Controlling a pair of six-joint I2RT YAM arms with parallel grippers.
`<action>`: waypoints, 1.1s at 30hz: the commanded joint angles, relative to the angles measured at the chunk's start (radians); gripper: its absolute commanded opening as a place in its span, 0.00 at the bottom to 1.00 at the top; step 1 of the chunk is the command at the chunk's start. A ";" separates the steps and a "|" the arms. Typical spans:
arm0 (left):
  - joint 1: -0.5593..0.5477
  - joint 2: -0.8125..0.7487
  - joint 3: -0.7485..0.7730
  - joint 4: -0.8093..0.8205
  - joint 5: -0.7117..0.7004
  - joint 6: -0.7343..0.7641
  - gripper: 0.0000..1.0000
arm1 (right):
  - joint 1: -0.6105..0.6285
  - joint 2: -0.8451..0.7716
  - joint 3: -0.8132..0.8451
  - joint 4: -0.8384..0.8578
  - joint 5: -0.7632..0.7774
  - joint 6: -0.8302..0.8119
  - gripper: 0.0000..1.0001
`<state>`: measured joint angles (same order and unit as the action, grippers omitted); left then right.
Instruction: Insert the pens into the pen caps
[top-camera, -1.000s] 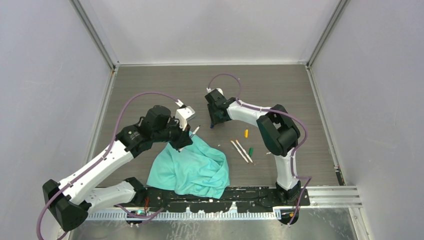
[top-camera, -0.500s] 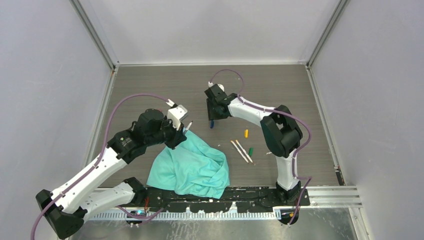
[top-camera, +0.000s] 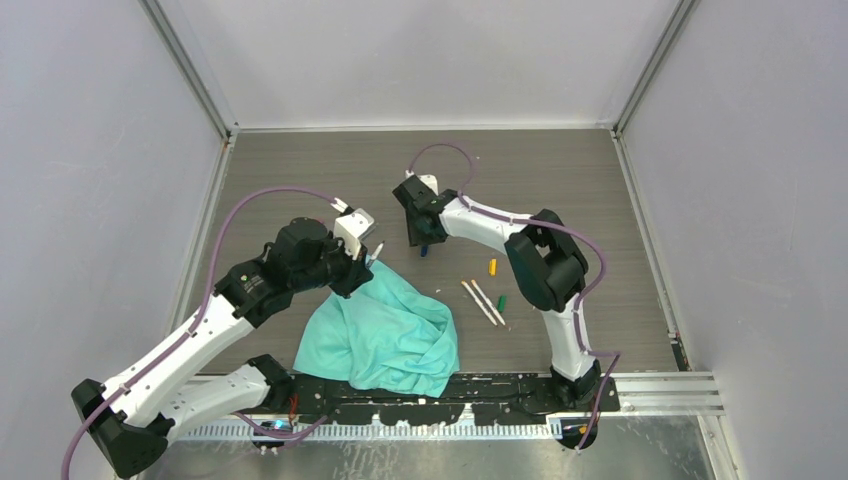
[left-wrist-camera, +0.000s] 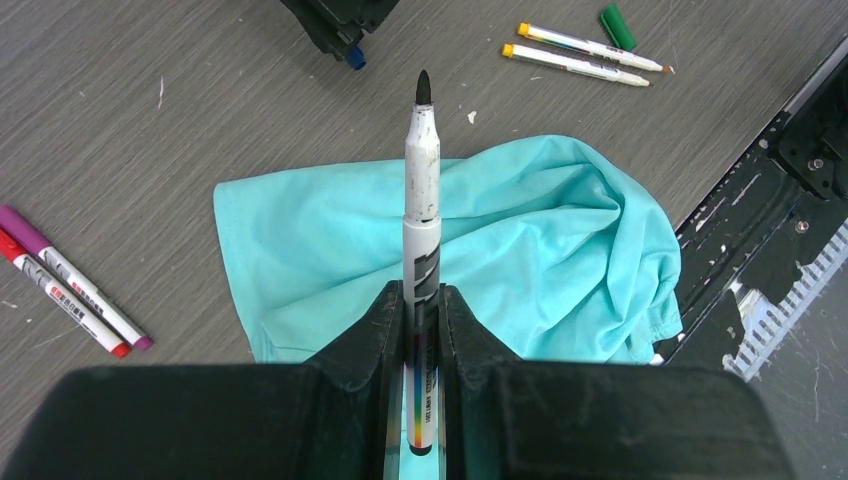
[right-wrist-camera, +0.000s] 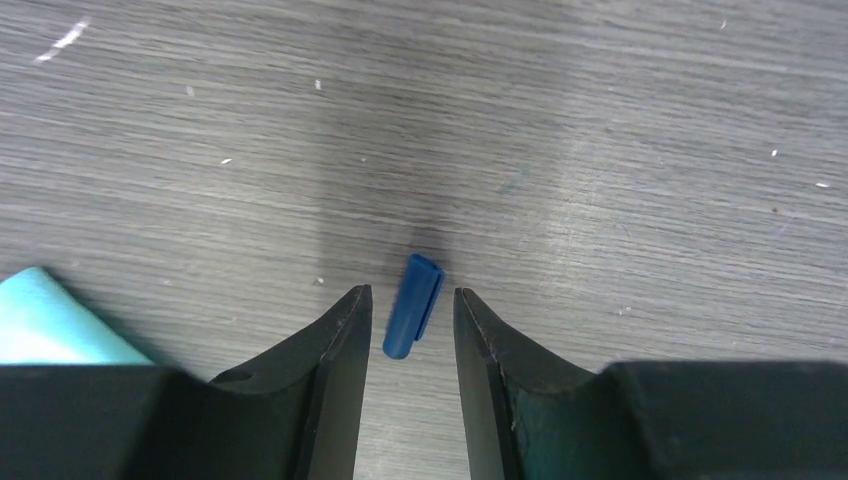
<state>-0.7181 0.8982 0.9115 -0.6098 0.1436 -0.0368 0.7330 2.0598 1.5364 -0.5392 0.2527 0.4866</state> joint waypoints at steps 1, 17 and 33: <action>-0.002 -0.016 0.006 0.056 0.004 -0.005 0.00 | 0.004 0.019 0.057 -0.011 0.025 0.029 0.41; -0.002 -0.022 0.003 0.057 0.004 -0.007 0.00 | 0.008 0.056 0.048 -0.025 0.055 0.048 0.23; -0.001 -0.003 0.021 0.072 -0.025 -0.077 0.00 | -0.029 -0.216 -0.129 0.023 -0.021 0.020 0.00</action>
<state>-0.7181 0.8951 0.9100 -0.6022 0.1390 -0.0723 0.7219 2.0102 1.4452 -0.5529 0.2600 0.5171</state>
